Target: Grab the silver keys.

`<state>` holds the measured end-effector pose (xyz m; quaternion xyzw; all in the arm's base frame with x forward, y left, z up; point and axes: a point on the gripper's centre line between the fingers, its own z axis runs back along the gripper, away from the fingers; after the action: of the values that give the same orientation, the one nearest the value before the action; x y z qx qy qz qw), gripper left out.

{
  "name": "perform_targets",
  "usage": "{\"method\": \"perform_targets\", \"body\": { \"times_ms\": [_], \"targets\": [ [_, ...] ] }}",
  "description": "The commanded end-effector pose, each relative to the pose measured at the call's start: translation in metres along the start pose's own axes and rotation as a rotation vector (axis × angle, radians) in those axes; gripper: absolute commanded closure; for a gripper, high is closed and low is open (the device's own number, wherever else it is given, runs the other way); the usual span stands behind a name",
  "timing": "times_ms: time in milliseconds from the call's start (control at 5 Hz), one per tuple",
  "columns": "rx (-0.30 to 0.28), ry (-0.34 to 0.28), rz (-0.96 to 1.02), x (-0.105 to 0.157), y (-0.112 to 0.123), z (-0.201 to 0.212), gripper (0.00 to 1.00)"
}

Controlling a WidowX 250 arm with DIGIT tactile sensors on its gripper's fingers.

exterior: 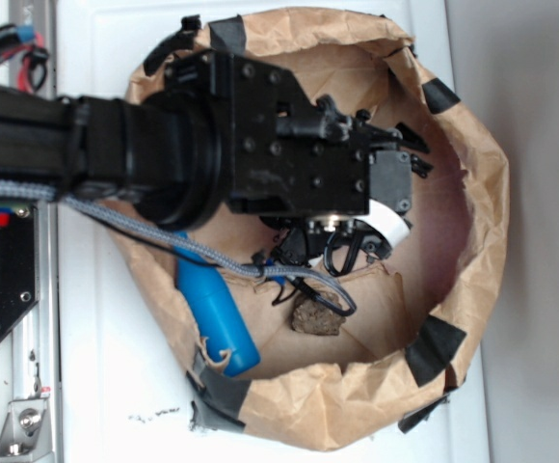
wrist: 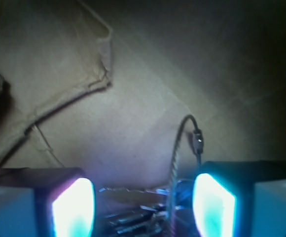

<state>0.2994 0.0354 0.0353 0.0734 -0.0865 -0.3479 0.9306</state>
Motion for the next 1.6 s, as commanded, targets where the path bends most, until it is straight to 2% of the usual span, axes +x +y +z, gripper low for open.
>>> {"method": "perform_targets", "body": {
  "times_ms": [0, 800, 1000, 1200, 1400],
  "targets": [
    [0.048, -0.064, -0.011, 0.01, 0.003, 0.023, 1.0],
    [0.011, -0.044, -0.013, 0.012, 0.007, 0.029, 1.0],
    [0.011, -0.021, 0.01, 0.012, 0.01, 0.037, 1.0],
    [-0.174, -0.013, 0.036, -0.001, 0.006, 0.089, 1.0],
    [-0.318, -0.271, -0.065, -0.025, 0.006, 0.139, 1.0]
  ]
}}
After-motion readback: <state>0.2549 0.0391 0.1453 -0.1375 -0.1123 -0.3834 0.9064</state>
